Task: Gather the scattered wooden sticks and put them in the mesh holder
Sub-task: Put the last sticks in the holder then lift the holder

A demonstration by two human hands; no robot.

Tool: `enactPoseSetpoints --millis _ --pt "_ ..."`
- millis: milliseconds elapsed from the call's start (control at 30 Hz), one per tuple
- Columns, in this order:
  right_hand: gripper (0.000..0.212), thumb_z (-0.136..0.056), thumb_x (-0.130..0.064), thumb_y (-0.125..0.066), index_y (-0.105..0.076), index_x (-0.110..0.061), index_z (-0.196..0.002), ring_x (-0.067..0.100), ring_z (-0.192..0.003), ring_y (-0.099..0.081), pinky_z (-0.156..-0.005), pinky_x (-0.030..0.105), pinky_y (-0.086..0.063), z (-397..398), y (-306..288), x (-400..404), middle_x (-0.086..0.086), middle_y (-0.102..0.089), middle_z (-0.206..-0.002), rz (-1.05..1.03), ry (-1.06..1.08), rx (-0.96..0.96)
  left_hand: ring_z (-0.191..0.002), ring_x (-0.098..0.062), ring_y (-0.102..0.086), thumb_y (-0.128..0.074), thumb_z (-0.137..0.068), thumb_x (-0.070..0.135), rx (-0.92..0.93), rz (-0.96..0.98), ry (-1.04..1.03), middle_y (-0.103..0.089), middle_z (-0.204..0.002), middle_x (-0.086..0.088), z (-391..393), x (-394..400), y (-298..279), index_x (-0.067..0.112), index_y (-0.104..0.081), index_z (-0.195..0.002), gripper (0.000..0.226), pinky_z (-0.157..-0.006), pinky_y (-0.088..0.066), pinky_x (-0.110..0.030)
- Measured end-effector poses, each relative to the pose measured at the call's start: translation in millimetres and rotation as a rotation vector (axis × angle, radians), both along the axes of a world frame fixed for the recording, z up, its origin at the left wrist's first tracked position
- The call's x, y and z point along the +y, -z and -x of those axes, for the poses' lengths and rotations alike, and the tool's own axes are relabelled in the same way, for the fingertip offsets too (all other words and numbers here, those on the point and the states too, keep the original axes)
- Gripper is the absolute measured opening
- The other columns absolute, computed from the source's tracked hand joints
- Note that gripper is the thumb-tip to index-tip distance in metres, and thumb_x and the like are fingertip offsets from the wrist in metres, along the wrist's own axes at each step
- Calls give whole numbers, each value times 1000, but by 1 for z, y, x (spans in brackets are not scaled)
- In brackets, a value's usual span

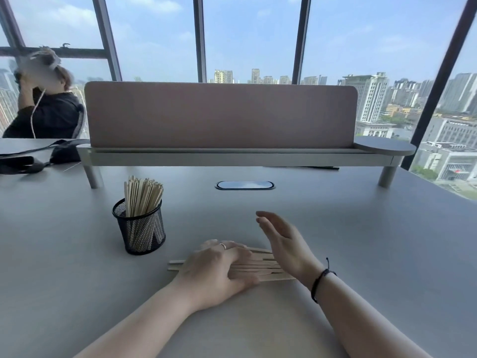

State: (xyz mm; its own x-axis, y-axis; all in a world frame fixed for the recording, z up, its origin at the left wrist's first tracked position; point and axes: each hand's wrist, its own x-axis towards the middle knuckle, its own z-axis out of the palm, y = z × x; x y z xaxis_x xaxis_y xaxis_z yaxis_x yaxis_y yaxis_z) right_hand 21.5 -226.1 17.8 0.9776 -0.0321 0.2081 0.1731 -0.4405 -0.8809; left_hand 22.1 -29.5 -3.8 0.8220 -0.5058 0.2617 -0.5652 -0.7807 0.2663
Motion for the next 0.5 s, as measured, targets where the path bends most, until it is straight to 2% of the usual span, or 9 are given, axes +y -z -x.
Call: enactPoseSetpoints --millis 100,167,233,300,367,500 --pt "38 -99 -50 -45 -60 -31 -129 5 -118 -57 -96 26 -44 9 -1 -17 -15 -64 -127 234 119 -85 -140 -8 -37 -49 -70 90 -44 -34 -53 -42 -151 26 0 12 -9 47 -51 -139 81 -115 -21 -25" --pt "45 -97 -58 -42 -53 -36 -134 12 -121 -55 -99 30 -42 15 1 -32 -12 -60 -134 422 142 -5 -146 -8 -28 -48 -65 95 -5 -69 -89 -33 -158 22 -3 26 -12 47 -42 -145 94 -119 -17 -29" --pt "57 -93 -67 -34 -44 -38 -142 13 -134 -44 -112 35 -31 19 4 -42 -9 -49 -145 603 85 134 -152 -9 -16 -42 -60 101 76 -132 -119 -21 -165 17 -8 39 -11 47 -30 -152 107 -125 -11 -36" --pt "67 -90 -73 -24 -37 -38 -146 8 -145 -25 -119 33 -15 19 8 -41 -12 -36 -154 752 25 176 -155 -13 -6 -38 -56 105 153 -189 -145 -10 -169 11 -13 48 -8 47 -18 -156 117 -126 -6 -43" --pt "68 -92 -72 -22 -36 -37 -148 2 -147 -17 -118 29 -9 20 8 -32 -15 -31 -156 772 -8 139 -156 -14 1 -36 -54 106 207 -204 -152 -3 -170 9 -16 50 -6 45 -10 -157 122 -126 -2 -46" --pt "69 -92 -73 -23 -39 -35 -147 -1 -144 -22 -113 21 -7 17 10 -13 -19 -33 -155 751 -93 80 -155 -10 5 -38 -54 105 227 -196 -104 -1 -170 9 -16 38 -5 42 -3 -159 127 -126 2 -42"
